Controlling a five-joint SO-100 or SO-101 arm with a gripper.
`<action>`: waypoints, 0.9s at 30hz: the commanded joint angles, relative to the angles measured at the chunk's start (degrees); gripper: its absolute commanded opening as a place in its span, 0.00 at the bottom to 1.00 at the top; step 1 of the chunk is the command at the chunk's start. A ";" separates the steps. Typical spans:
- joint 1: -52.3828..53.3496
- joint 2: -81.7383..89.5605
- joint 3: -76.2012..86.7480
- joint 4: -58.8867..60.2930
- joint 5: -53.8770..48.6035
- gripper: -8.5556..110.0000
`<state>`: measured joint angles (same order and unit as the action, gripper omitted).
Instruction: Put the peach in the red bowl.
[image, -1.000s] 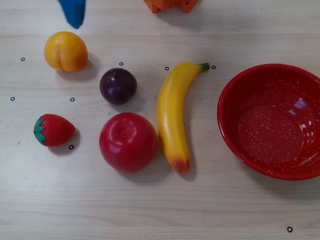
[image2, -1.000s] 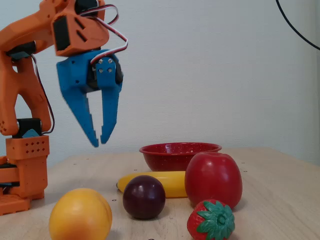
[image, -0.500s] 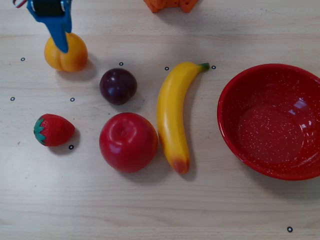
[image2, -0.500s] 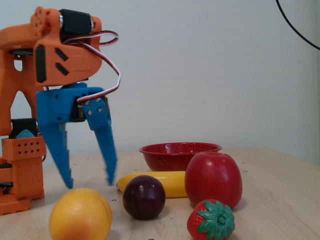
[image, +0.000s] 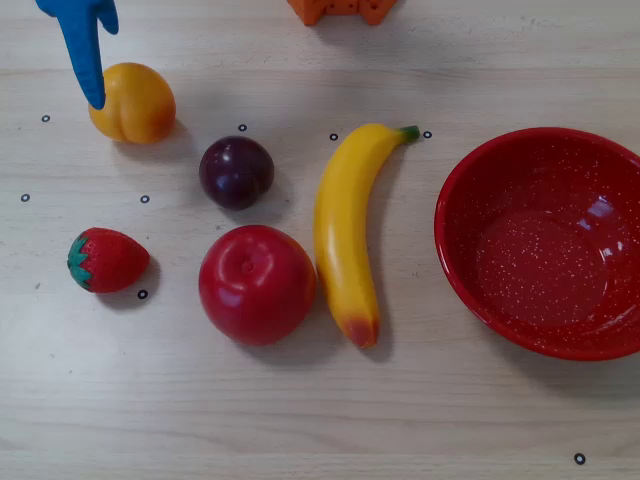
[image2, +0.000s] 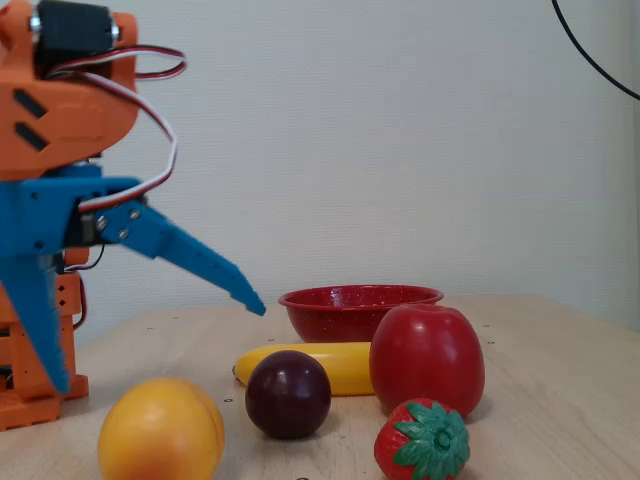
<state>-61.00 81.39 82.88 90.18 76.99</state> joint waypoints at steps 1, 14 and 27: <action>-1.05 2.20 -1.85 1.49 1.85 0.56; -0.35 1.23 8.09 -6.50 1.14 0.56; 0.26 1.32 15.12 -17.84 -0.18 0.57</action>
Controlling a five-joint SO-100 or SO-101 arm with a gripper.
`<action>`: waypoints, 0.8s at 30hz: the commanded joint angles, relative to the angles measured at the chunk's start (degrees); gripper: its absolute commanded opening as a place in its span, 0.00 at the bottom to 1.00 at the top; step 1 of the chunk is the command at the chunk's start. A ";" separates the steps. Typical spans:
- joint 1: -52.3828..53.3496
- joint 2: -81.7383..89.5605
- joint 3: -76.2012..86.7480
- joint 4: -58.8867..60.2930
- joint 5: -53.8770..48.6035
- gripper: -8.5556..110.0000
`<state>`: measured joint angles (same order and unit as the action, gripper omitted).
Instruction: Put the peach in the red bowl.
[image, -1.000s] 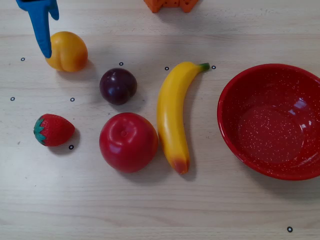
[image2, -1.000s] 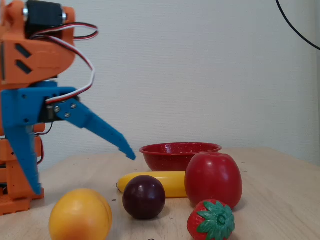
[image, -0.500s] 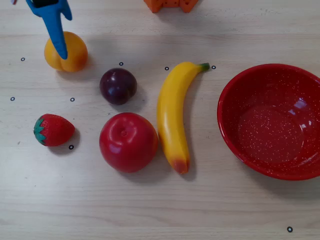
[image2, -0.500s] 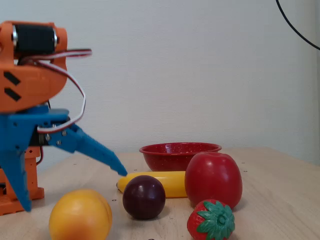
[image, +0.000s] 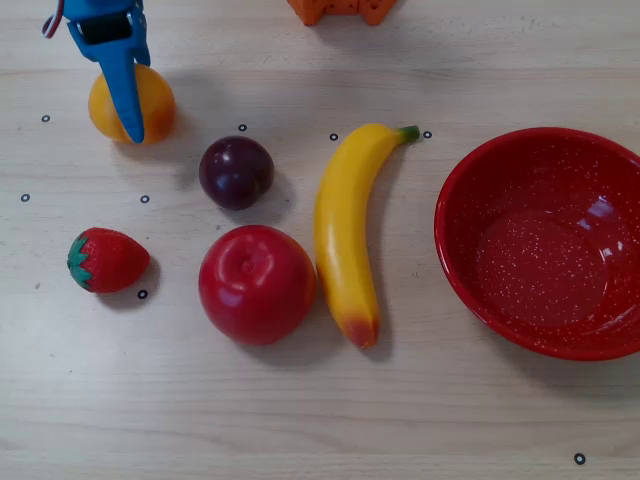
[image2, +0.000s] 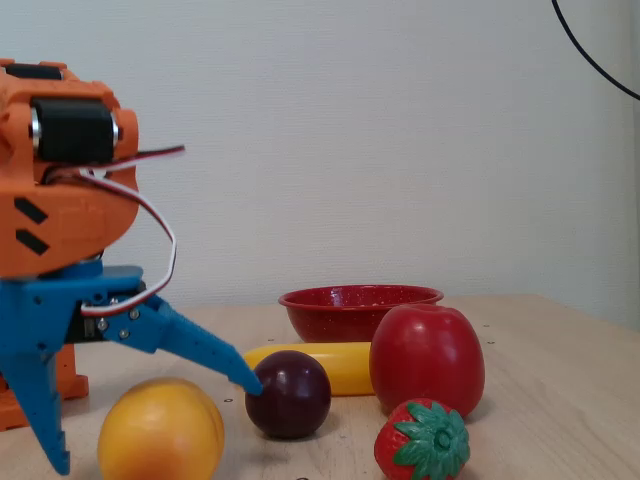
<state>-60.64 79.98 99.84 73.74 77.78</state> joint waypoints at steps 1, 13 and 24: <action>0.00 2.64 -1.67 -1.76 -0.97 0.57; 2.11 1.93 0.97 -6.86 -2.55 0.57; 3.16 0.88 3.52 -11.60 -3.25 0.57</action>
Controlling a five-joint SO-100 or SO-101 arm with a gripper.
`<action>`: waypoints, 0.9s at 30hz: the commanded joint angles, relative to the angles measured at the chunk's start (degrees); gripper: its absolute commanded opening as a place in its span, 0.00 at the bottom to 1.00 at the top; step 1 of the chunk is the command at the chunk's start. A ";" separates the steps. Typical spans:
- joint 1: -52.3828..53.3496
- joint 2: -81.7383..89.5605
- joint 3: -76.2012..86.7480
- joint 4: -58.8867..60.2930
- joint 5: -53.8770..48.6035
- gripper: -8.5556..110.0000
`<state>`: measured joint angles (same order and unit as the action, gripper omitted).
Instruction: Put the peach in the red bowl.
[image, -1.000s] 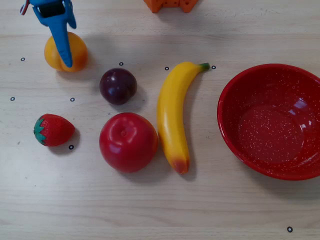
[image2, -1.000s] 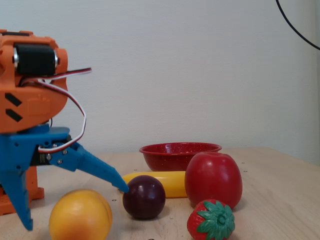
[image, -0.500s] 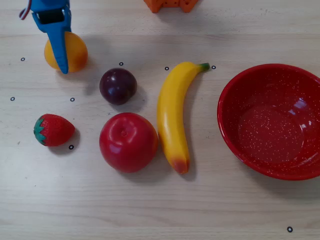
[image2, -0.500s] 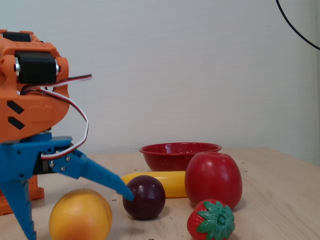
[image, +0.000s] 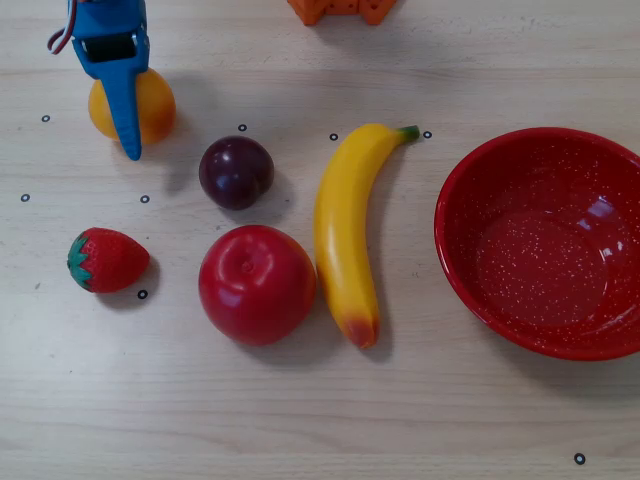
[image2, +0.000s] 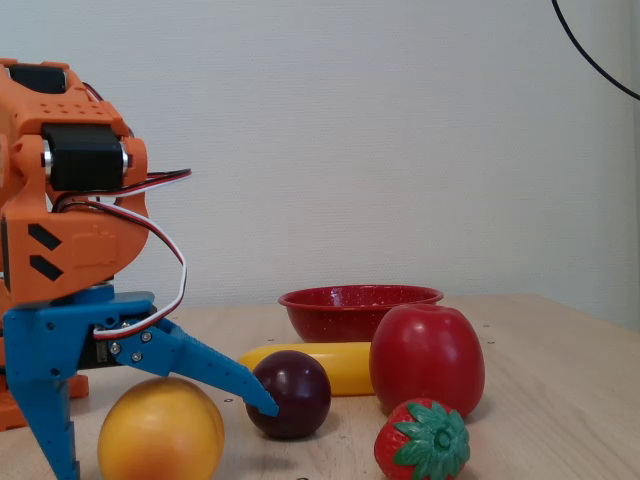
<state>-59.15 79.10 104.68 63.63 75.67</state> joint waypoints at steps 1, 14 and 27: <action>1.67 1.67 -1.32 -1.76 -1.14 0.57; 1.93 0.88 -1.23 -2.81 -1.67 0.57; 1.76 0.79 -1.14 -2.72 -0.79 0.53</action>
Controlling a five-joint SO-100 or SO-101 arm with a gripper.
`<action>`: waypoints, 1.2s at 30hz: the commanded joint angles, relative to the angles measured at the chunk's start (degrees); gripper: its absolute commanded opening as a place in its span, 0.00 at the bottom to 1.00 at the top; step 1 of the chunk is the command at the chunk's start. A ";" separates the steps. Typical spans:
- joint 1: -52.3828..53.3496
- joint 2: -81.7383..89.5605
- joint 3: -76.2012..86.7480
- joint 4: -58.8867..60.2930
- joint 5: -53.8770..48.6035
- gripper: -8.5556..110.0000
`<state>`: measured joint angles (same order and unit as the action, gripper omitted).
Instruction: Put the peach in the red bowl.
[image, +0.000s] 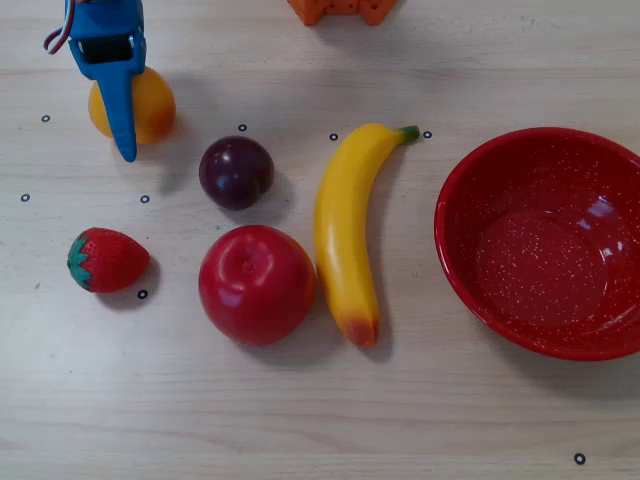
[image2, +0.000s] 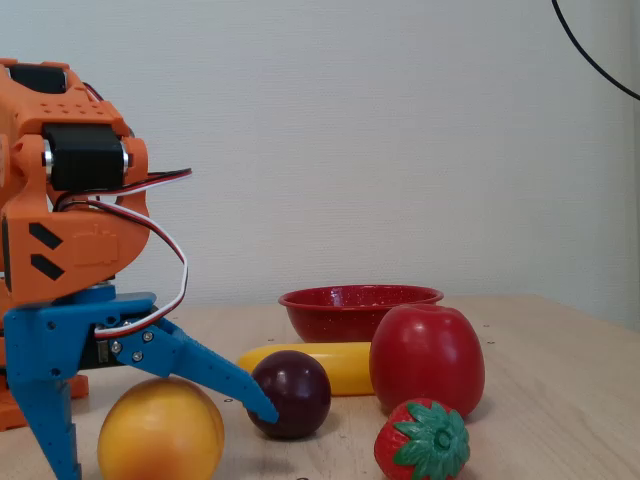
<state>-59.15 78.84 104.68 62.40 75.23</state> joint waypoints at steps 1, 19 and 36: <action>1.76 1.05 -1.14 -1.58 -0.35 0.53; 1.85 1.05 -1.32 -1.49 -0.79 0.51; 2.64 1.05 -0.97 -1.76 -1.49 0.44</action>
<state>-57.83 78.84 104.68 61.96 75.15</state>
